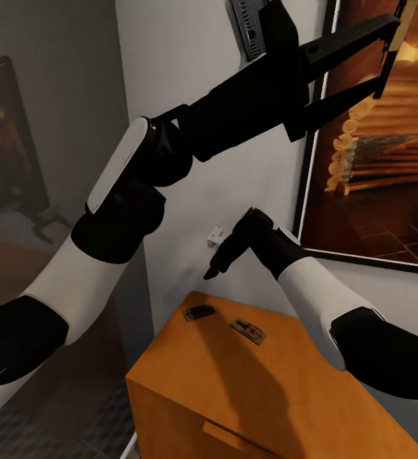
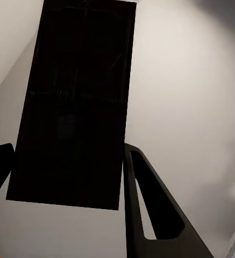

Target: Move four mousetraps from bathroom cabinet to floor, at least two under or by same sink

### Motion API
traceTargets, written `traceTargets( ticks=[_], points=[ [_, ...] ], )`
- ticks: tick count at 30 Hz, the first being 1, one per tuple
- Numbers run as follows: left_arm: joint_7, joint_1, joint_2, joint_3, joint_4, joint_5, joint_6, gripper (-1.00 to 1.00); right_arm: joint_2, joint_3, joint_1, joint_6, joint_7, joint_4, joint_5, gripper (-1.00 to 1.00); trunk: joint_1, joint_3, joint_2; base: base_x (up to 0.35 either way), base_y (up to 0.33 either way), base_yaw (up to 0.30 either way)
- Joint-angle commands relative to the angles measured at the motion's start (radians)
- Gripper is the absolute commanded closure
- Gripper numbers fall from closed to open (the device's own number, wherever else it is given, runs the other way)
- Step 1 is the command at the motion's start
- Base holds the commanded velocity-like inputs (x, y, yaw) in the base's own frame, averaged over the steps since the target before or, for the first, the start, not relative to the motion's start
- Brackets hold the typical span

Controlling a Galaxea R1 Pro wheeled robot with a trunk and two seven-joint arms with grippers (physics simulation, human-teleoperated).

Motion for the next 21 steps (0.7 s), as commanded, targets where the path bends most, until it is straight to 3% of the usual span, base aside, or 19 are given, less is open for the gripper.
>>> traceTargets(
  ticks=[1,5,10,21],
  points=[
    [0.007,-0.001,0.000,0.001,0.000,0.008,0.002,1.00,0.000,0.000,-0.001,-0.012,0.018,0.017,0.007,-1.00,0.000,-0.001,-0.001,0.000,0.000,0.000],
    [0.007,-0.001,0.000,-0.002,0.003,0.007,0.002,1.00,-0.001,-0.001,-0.001,-0.102,0.054,0.065,0.005,-1.00,0.000,-0.001,-0.001,0.000,0.000,0.000],
    [0.005,-0.001,0.001,-0.002,0.003,0.007,0.003,1.00,0.000,-0.002,-0.001,-0.132,0.124,0.076,0.005,-1.00,0.000,-0.001,-0.001,0.045,0.000,0.000],
    [0.004,-0.001,0.000,-0.003,0.003,0.007,0.003,1.00,0.005,0.000,0.002,-0.190,0.162,0.078,0.005,-1.00,0.000,-0.001,-0.001,0.088,0.000,0.000]
  ],
)
